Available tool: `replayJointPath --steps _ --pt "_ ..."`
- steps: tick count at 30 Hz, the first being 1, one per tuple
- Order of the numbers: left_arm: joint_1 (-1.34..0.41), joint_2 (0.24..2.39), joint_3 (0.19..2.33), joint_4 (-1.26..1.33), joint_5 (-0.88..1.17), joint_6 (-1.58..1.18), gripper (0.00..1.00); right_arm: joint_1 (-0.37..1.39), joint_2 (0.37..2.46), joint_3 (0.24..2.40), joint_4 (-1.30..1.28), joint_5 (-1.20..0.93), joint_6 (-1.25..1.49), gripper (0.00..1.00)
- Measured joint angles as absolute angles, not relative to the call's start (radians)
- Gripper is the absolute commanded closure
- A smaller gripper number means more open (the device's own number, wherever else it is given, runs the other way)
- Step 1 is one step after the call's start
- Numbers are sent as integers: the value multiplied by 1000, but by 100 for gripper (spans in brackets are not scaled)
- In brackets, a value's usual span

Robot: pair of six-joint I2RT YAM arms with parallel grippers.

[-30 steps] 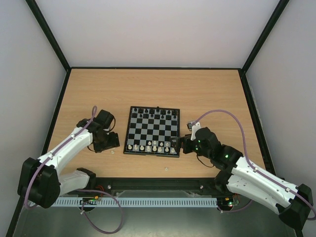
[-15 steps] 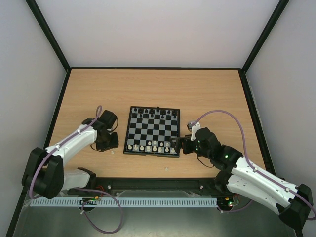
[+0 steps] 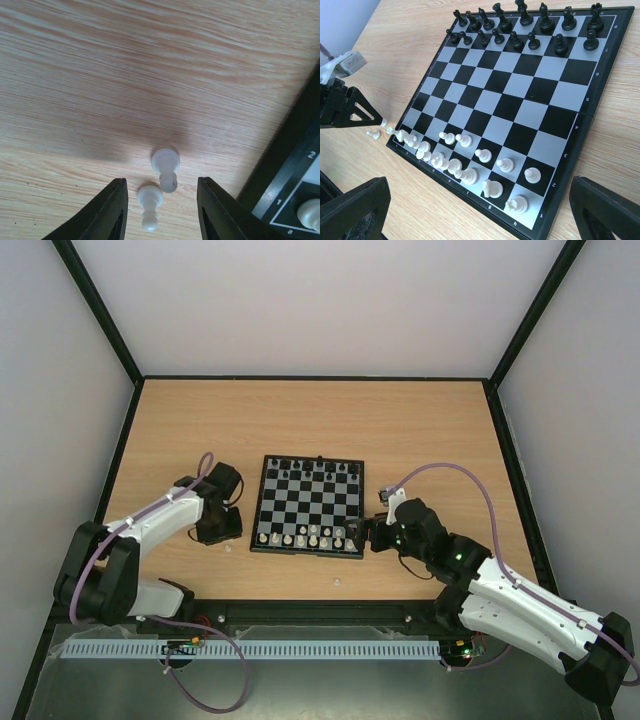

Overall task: Set up the chess pieces on the board
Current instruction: Pick up the chess piece at the center of the board.

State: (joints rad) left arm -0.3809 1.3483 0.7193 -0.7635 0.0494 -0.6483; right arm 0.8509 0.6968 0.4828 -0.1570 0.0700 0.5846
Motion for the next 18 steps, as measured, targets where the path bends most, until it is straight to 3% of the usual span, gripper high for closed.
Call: replayJointPath --steps 7,18 --pt "-381 1380 727 -751 37 -657 73 851 696 483 -157 66 585 1" --pt "-381 1396 735 -745 25 -658 85 851 691 482 -157 56 585 1"
